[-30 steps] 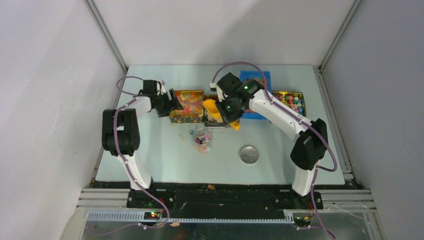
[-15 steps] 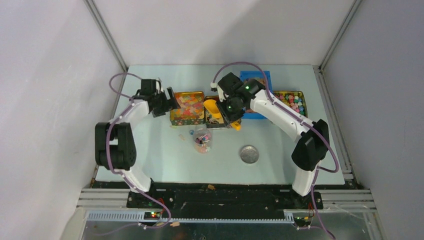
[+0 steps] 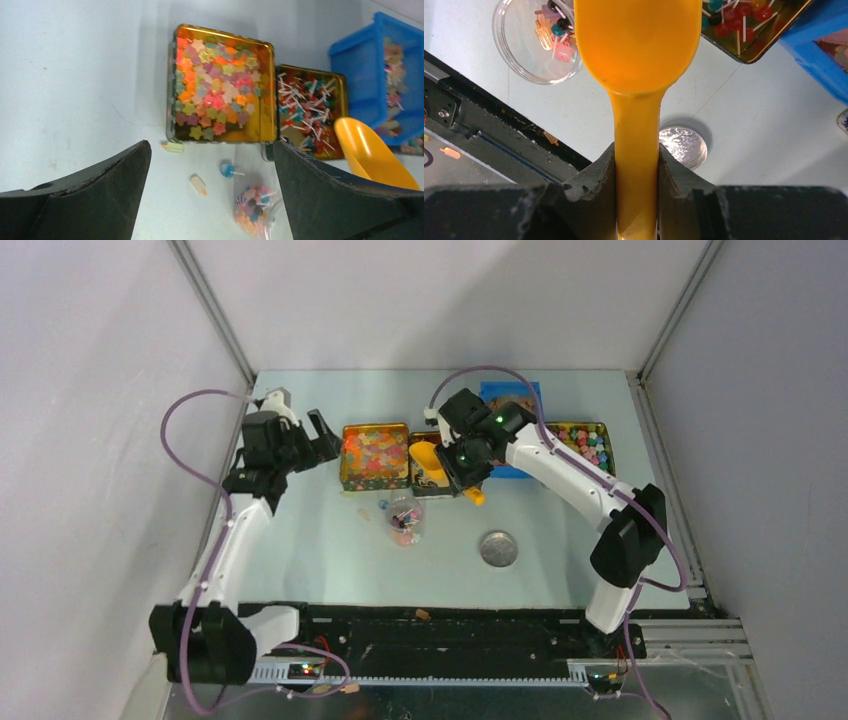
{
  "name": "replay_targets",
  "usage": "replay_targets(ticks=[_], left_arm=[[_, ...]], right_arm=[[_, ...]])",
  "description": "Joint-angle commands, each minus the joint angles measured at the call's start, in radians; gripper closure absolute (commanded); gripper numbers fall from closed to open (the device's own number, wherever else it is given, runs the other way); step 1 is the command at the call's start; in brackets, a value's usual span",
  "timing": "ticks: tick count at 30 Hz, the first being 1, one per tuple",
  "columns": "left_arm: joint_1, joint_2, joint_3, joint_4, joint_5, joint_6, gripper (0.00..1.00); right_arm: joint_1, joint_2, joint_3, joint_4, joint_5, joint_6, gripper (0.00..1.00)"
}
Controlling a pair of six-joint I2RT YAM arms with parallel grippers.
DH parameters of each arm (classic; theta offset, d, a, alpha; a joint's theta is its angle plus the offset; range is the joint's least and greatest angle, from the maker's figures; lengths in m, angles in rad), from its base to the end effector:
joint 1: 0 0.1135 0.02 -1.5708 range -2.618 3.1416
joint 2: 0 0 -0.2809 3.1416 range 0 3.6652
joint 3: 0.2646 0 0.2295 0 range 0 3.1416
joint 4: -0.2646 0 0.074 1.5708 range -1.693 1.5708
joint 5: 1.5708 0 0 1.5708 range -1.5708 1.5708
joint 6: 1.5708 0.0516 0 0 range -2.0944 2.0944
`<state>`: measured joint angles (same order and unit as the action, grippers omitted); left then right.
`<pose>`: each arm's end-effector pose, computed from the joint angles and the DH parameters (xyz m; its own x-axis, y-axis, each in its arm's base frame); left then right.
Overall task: Pack the candies
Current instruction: Move the storage box to the center of the board.
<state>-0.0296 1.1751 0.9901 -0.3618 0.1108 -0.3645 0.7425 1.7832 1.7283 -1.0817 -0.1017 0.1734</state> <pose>0.2472 -0.0130 0.3258 -0.5297 -0.3388 -0.7776 -0.0696 0.9310 -0.3582 0.2591 0.2448 0.3222 -0.7799 -0.4827 -0.3985 -0.5782 0.7994 0.1633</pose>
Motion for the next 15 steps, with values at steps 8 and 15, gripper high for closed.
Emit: replay_targets(ticks=[8,15], left_arm=[[0.003,-0.338,-0.181,0.153,0.13,-0.038,0.0],[0.003,-0.391,-0.198,0.103,0.092,0.048,0.0]], right_arm=[[0.007,-0.067,-0.04,0.028,-0.001,0.017,1.0],[0.001,-0.071,-0.039,0.032,0.0,0.017,1.0]])
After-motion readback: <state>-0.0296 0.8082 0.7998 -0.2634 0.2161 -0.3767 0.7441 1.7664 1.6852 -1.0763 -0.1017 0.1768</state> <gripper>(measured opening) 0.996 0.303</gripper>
